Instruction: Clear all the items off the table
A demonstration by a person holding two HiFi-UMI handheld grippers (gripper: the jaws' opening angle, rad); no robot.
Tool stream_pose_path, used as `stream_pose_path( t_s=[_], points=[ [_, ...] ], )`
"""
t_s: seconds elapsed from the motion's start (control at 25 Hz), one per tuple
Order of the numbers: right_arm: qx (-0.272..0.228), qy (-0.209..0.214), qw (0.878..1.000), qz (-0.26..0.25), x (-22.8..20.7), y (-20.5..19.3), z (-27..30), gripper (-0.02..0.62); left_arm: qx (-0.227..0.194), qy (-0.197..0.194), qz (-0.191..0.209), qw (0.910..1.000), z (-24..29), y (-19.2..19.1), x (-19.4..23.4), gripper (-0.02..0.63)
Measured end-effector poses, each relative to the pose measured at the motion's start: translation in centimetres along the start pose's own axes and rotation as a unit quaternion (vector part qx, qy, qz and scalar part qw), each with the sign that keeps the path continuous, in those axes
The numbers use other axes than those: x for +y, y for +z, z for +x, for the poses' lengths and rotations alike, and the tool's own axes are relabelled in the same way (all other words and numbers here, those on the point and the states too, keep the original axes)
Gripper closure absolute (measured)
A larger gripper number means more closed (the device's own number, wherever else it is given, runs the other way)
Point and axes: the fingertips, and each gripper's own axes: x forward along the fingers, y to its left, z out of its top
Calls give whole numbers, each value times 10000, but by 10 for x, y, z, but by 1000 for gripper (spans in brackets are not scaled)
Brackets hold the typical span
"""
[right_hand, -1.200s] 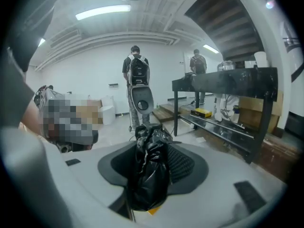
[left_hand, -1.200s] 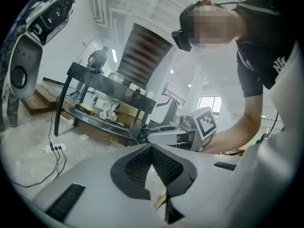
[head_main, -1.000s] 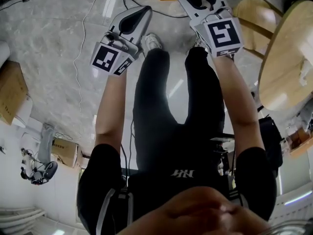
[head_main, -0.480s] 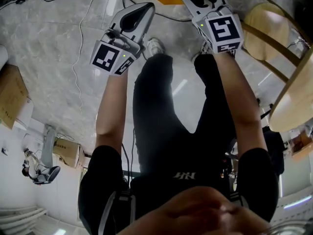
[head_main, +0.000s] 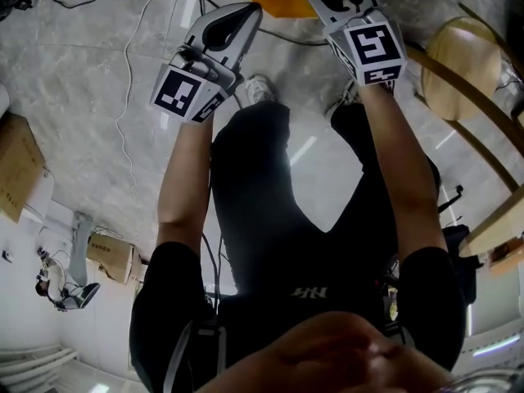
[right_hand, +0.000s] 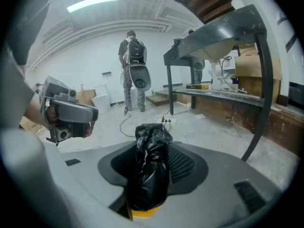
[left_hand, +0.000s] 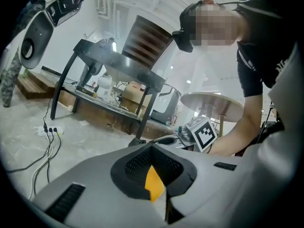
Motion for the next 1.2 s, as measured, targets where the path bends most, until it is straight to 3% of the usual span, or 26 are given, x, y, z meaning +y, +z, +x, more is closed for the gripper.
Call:
stream_pose_path(
  t_s=[0.56,0.64,0.68,0.72,0.76,1.0,1.2],
  points=[
    [115,-46,9999,37,-12,-53,38,409,152,-146,205,9996,8,-39,16,594],
    [92,-95,9999,85,-14,-56,41,366,179,-148,244,9994,7,-38,18,594],
    [73,-121,9998,119,-14,-58,41,317,214,-142,255,9993,6,-38,18,594],
    [48,-147,9998,157,-14,-59,41,224,256,-139,262,9992,4,-39,17,594],
    [24,-170,9997,188,-14,-59,39,201,291,-141,271,9991,3,-39,16,594],
    [-37,-213,9996,178,-9,-38,20,201,340,-106,266,9990,-10,-18,-4,594],
    [-114,-316,9994,129,-1,7,-13,201,240,-50,209,9995,-21,29,-27,594]
  ],
)
